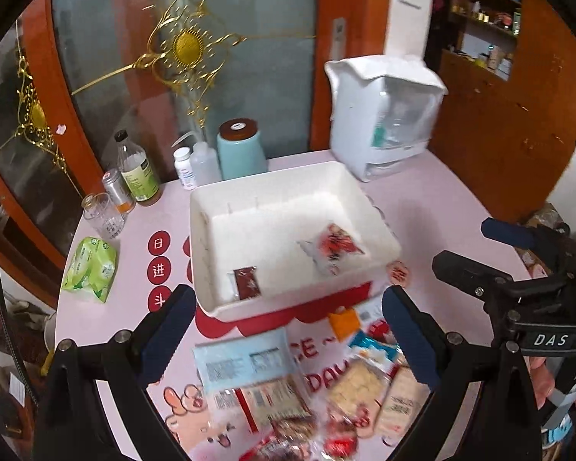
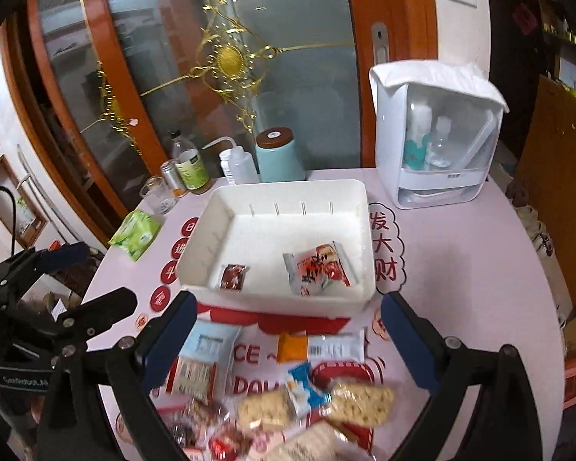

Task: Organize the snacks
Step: 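Grasp green pastry packet with left tool while right tool grasps clear biscuit bag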

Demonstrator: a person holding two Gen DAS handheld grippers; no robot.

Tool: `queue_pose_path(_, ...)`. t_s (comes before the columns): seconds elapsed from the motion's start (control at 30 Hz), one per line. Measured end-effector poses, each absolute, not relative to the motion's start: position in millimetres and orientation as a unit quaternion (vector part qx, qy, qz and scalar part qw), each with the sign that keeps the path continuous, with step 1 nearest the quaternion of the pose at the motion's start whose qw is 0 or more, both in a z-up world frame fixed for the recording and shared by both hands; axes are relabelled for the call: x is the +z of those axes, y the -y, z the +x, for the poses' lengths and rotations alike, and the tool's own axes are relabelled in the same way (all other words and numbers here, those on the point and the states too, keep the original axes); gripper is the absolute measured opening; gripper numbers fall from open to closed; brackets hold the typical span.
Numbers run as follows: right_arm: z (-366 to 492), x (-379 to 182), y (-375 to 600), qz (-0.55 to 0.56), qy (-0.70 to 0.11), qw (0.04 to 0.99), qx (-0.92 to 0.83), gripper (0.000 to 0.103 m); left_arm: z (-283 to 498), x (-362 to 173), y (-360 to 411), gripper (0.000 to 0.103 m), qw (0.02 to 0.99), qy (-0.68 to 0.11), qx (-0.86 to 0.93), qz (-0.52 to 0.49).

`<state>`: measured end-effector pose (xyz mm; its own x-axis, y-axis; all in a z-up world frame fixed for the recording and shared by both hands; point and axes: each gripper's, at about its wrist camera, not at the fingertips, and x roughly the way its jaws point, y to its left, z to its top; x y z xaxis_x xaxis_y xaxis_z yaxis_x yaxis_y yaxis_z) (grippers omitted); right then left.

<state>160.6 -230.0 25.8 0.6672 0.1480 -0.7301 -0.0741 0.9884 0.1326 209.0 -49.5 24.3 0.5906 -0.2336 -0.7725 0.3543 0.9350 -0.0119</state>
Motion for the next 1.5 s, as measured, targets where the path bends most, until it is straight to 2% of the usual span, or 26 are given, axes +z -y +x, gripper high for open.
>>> queue_pose_path(0.2, 100.3, 44.3, 236.5, 0.005, -0.389, 0.918, 0.071, 0.097, 150.5, 45.5, 54.1, 0.097, 0.887, -0.419, -0.181, 0.071)
queue_pose_path(0.43, 43.9, 44.8, 251.3, -0.009, -0.374, 0.924, 0.080, 0.097, 91.9, 45.0, 56.9, 0.097, 0.881, -0.428, -0.188, 0.071)
queue_pose_path(0.77, 1.6, 14.8, 266.2, -0.027, -0.363, 0.928, 0.074, 0.097, 38.6, 24.8, 56.9, 0.097, 0.902, -0.402, -0.145, 0.053)
queue_pose_path(0.9, -3.9, -12.2, 270.1, -0.029, -0.382, 0.920, 0.078, 0.097, 27.7, -1.7, 54.7, 0.097, 0.899, -0.422, -0.111, 0.028)
queue_pose_path(1.1, 8.4, -67.4, 289.1, 0.014, -0.460, 0.886, 0.053, 0.097, 15.3, -65.0, 52.5, 0.097, 0.882, -0.469, -0.050, 0.021)
queue_pose_path(1.3, 16.6, -115.8, 304.0, 0.067, -0.524, 0.848, 0.047, 0.097, 4.8, -124.5, 52.8, 0.097, 0.845, -0.534, -0.021, 0.025)
queue_pose_path(1.5, 31.9, -157.5, 307.0, 0.140, -0.581, 0.801, 0.031, 0.097, 4.3, -162.2, 54.7, 0.097, 0.821, -0.571, -0.022, 0.008)
